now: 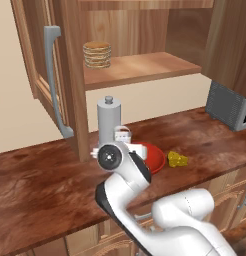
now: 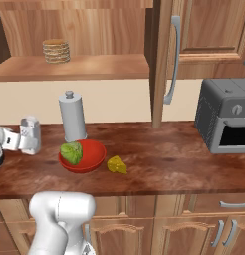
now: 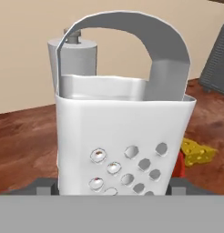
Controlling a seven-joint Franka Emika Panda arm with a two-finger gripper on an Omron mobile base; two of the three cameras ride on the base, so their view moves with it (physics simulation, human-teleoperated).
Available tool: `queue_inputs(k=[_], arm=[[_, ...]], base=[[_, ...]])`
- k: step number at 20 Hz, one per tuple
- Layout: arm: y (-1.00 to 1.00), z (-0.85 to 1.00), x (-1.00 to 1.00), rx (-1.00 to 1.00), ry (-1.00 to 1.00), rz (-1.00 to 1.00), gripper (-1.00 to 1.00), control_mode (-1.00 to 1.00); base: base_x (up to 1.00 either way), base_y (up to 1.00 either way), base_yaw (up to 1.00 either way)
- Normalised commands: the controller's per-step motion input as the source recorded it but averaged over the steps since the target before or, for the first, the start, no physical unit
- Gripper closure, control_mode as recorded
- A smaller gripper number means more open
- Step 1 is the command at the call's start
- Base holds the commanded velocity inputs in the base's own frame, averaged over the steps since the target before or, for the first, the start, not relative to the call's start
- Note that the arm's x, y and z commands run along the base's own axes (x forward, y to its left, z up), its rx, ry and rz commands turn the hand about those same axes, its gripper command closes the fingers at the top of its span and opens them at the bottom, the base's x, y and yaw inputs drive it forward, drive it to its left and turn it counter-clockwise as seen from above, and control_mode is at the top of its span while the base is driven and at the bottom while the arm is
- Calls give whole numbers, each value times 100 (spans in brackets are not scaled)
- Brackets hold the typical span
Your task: Pick the cheese from the fridge and the cheese grater from the cabinet and place them next to the salad bowl.
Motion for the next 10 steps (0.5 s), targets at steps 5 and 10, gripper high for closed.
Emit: queue_inputs(k=[5, 10], arm=[[11, -1, 22, -20, 17, -6, 100, -100], [30, -38, 11, -4, 3, -7, 100, -100]], base=[[0, 0, 0], [0, 0, 0]])
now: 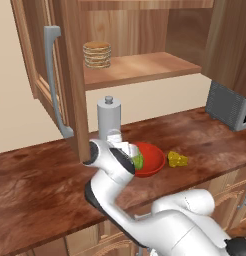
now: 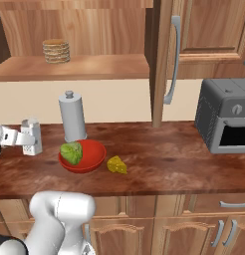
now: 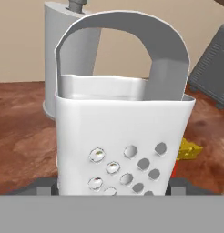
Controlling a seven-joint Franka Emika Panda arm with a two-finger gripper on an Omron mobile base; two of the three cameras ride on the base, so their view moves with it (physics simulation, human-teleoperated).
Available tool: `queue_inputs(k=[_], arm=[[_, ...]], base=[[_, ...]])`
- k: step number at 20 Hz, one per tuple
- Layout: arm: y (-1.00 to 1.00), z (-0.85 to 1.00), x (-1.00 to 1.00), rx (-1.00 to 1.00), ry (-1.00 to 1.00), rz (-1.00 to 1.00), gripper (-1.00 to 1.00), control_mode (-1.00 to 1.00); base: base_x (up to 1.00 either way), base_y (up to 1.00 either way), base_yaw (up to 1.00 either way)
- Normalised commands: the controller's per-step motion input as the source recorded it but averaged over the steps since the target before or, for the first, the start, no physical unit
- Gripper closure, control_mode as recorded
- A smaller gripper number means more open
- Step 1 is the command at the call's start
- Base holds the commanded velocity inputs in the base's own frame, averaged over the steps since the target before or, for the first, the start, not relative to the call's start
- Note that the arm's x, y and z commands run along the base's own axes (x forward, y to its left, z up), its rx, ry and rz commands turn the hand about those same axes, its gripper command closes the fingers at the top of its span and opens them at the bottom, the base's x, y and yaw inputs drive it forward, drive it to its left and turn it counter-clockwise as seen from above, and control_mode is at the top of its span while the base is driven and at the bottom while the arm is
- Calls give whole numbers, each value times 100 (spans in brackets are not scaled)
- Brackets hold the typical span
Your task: Pick the cheese from the fridge and the cheese grater from the cabinet and place them next to the salad bowl.
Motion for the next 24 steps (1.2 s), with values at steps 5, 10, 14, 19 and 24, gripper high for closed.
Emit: queue_inputs(k=[5, 10, 14, 19, 24], arm=[[21, -36, 7, 0, 0, -7, 100, -100], [0, -16, 5, 0, 0, -5, 100, -100], [-2, 0, 8, 0, 1, -2, 100, -100], [-15, -1, 22, 0, 4, 0, 100, -100], [-11, -4, 12, 0, 0, 0, 100, -100]], base=[[0, 0, 0], [0, 0, 0], [0, 0, 0], [0, 0, 0], [0, 0, 0]])
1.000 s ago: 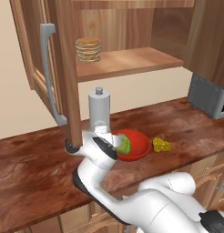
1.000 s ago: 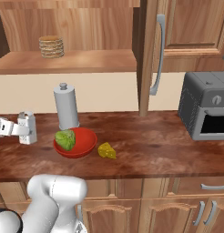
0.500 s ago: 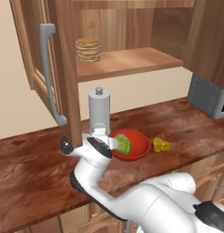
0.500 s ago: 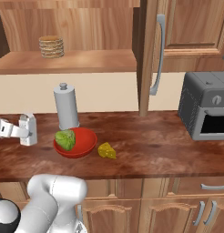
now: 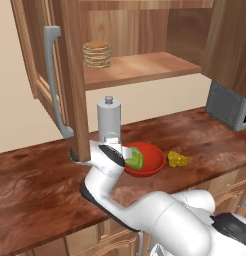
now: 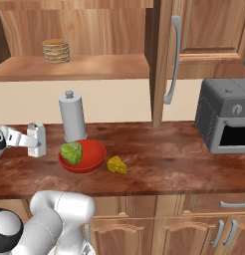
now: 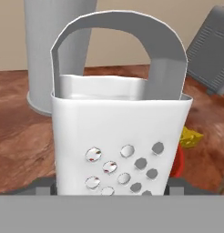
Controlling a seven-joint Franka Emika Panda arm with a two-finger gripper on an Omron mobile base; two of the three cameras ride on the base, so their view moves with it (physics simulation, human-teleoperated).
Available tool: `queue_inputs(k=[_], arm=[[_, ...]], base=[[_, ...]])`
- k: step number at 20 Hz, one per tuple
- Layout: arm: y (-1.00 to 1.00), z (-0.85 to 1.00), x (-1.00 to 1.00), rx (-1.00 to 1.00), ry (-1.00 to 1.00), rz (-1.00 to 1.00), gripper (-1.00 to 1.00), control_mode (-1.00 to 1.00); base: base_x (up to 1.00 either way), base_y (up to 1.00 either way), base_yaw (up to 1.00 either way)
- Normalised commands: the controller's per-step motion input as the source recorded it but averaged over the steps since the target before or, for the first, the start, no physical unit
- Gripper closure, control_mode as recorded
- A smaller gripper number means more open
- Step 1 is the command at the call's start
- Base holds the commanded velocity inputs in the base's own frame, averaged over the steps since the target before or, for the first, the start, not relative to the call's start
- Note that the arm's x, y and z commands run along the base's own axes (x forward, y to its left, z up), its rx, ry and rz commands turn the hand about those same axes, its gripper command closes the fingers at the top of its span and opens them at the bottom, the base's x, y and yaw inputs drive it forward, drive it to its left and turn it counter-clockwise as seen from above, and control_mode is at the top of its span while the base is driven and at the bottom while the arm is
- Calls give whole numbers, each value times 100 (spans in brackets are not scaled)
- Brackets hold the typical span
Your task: Pick the cheese from the fridge and the cheese grater from the cabinet and place them next to the salad bowl.
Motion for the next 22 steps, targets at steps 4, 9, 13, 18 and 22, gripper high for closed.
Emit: queue_inputs(k=[4, 9, 13, 18, 22], arm=[[0, -26, 0, 0, 0, 0, 100, -100], [0, -43, 4, 0, 0, 0, 100, -100], [0, -33, 15, 0, 0, 0, 100, -100], [0, -41, 19, 0, 0, 0, 100, -100], [2, -30, 23, 0, 0, 0, 100, -100]], base=[[0, 0, 0], [0, 0, 0], [0, 0, 0], [0, 0, 0], [0, 0, 0]])
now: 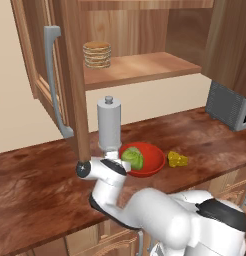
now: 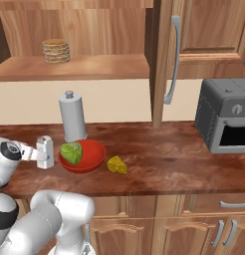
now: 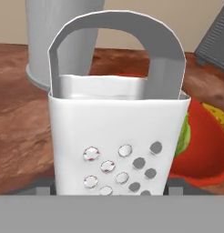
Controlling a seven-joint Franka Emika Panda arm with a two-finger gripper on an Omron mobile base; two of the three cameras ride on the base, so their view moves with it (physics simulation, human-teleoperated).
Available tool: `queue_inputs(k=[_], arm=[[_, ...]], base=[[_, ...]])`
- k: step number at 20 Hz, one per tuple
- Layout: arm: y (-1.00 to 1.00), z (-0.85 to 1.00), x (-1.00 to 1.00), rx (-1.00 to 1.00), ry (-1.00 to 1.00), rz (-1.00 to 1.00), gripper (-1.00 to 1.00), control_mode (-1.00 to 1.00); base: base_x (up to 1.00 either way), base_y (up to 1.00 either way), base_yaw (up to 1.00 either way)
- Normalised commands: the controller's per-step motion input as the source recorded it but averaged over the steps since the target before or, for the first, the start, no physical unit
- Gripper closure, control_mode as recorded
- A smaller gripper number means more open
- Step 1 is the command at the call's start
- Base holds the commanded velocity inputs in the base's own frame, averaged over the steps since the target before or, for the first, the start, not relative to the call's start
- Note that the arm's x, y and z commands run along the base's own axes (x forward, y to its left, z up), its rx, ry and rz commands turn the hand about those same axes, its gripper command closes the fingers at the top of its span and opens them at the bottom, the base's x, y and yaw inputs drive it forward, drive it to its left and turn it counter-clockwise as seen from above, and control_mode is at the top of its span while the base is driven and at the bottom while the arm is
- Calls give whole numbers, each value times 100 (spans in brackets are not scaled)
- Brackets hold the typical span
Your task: Pick the cheese from the fridge and the cheese grater from the cabinet and place them next to the salad bowl.
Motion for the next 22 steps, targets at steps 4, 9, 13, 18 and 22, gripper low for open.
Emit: queue_inputs(k=[4, 9, 13, 18, 22], arm=[[8, -27, 18, 0, 0, 0, 100, -100], [14, -24, 4, 0, 0, 0, 100, -100], [6, -26, 8, 0, 0, 0, 100, -100], [0, -3, 17, 0, -1, 0, 100, -100], [0, 0, 19, 0, -4, 0, 100, -100]], base=[[0, 0, 0], [0, 0, 0], [0, 0, 0], [0, 0, 0], [0, 0, 0]])
